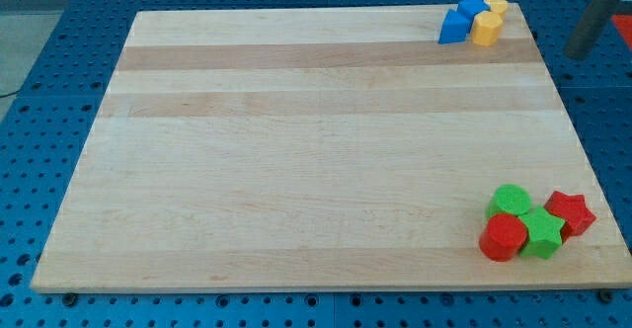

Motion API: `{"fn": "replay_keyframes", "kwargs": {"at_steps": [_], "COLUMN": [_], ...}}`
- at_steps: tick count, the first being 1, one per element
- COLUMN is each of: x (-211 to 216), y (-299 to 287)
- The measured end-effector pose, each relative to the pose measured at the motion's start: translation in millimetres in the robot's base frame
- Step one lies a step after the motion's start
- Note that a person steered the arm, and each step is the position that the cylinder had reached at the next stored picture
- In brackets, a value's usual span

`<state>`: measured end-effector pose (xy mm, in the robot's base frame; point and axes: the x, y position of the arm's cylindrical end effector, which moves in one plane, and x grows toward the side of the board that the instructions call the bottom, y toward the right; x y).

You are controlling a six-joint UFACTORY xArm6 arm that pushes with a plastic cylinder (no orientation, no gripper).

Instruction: Place the yellow heart to the top of the green circle

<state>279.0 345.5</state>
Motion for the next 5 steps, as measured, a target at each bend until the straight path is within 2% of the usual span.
{"fn": "replay_keyframes", "kwargs": {"at_steps": [1,2,3,5], "x": [-84.1,-88.1,-83.8,-82.9], "y": [-0.5,-7.6,-74.4,-96.9]}}
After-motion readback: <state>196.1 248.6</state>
